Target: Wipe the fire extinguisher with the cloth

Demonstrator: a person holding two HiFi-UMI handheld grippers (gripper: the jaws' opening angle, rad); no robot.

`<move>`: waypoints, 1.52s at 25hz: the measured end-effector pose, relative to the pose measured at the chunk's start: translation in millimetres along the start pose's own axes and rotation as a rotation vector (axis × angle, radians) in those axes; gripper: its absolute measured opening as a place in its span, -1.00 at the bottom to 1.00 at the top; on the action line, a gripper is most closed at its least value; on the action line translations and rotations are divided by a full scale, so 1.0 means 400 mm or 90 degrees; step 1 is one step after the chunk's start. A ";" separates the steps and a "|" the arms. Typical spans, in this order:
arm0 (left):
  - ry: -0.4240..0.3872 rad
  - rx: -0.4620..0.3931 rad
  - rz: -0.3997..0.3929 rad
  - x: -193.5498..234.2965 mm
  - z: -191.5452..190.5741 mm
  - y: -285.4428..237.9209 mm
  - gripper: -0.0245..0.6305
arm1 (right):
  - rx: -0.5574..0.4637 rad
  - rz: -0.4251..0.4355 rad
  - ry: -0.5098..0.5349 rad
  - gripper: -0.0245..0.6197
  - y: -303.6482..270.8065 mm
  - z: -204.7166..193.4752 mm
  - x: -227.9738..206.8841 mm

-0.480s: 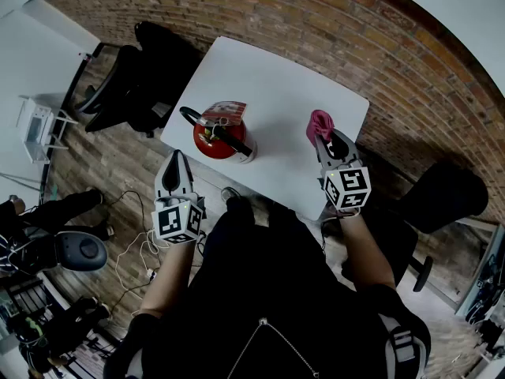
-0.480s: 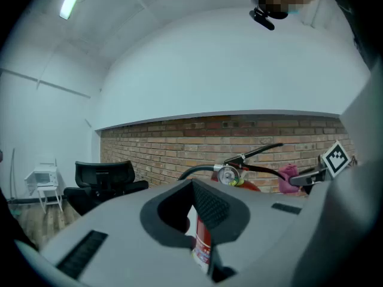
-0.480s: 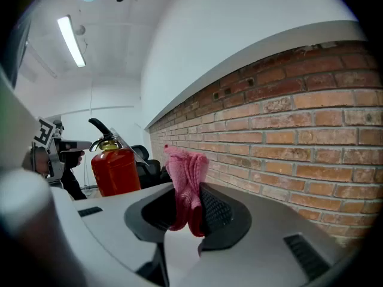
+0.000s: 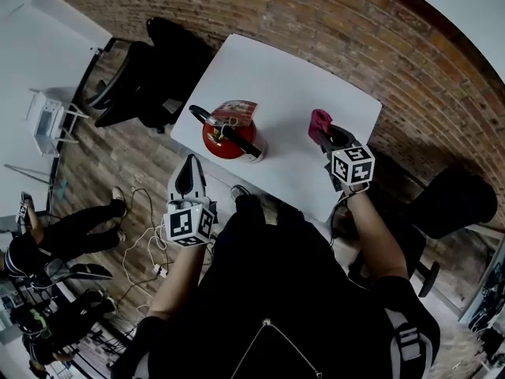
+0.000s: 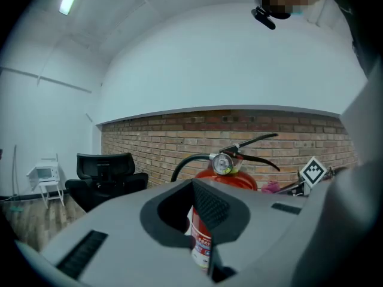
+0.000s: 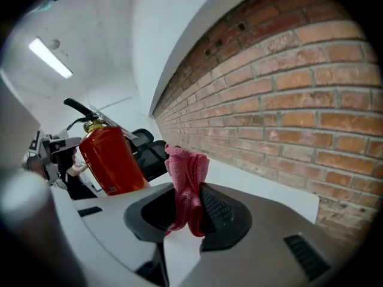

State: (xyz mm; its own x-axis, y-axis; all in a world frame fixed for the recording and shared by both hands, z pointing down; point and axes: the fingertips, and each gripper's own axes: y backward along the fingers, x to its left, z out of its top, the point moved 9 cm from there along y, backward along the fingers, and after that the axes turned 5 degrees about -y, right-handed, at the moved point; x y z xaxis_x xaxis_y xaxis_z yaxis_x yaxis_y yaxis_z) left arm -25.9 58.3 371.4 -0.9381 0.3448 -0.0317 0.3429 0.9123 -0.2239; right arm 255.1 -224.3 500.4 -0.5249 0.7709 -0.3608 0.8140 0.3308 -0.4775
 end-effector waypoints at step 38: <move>-0.025 0.081 0.008 0.001 -0.046 -0.059 -0.83 | 0.506 0.206 -0.074 -0.59 -0.615 -0.338 0.035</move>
State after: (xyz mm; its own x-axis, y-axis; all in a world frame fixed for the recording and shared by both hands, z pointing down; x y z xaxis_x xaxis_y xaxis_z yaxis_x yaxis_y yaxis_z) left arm -33.4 40.8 394.5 -0.9358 0.3450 -0.0721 0.3480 0.8717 -0.3450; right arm 81.2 -221.4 721.1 -0.3549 0.6868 -0.6344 0.5347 -0.4075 -0.7403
